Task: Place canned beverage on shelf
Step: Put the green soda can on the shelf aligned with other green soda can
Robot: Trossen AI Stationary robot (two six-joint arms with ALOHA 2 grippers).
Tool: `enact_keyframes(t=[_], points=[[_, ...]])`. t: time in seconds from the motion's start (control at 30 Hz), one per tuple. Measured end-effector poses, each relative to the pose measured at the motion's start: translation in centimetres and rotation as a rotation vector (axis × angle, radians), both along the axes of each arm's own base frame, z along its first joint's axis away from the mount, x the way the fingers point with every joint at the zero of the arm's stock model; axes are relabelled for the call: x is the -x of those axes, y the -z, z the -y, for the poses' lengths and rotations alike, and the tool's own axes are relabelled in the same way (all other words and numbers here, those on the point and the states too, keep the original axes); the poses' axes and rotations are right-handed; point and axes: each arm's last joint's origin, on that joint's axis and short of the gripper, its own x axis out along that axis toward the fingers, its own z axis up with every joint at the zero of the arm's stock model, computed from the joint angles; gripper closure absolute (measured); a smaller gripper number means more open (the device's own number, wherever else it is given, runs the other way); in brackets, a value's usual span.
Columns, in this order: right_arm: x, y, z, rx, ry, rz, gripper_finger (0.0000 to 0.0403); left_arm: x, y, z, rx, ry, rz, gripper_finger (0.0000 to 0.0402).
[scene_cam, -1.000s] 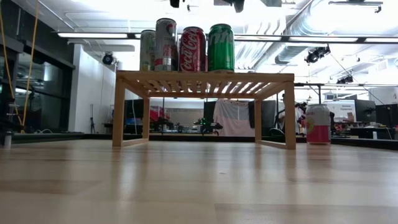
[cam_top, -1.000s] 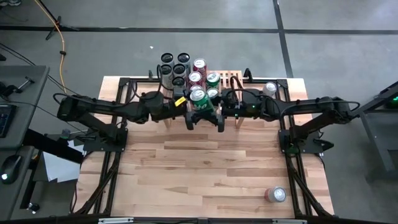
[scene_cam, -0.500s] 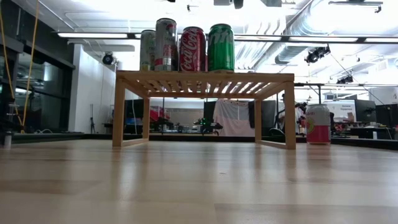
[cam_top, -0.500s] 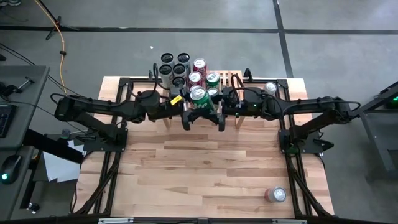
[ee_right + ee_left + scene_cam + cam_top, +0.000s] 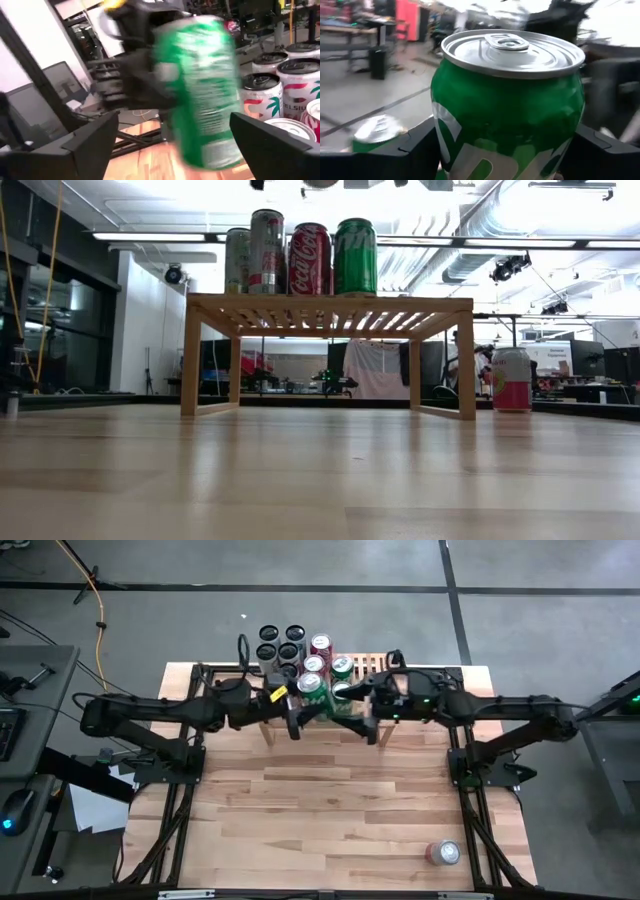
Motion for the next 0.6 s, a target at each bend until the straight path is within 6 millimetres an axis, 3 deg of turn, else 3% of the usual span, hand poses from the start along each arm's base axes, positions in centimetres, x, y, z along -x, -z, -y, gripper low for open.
enact_keyframes(t=[0.2,0.3,0.47,0.6], points=[[2.9,-2.2,0.6,0.031,0.032,0.071,0.0050,1.8,0.2,-0.6,-0.007,-0.089,-0.145,0.0112],[3.9,-3.4,1.0,-0.008,0.100,0.064,0.0050,1.8,1.6,-0.6,0.001,-0.089,-0.275,0.0112],[2.9,-3.7,1.2,-0.009,0.145,-0.078,0.0050,0.7,2.9,-0.3,-0.005,-0.070,-0.420,0.0112],[1.1,-2.7,1.1,0.013,0.131,-0.237,0.0050,-1.2,3.2,0.2,-0.086,-0.029,-0.534,0.0112]])
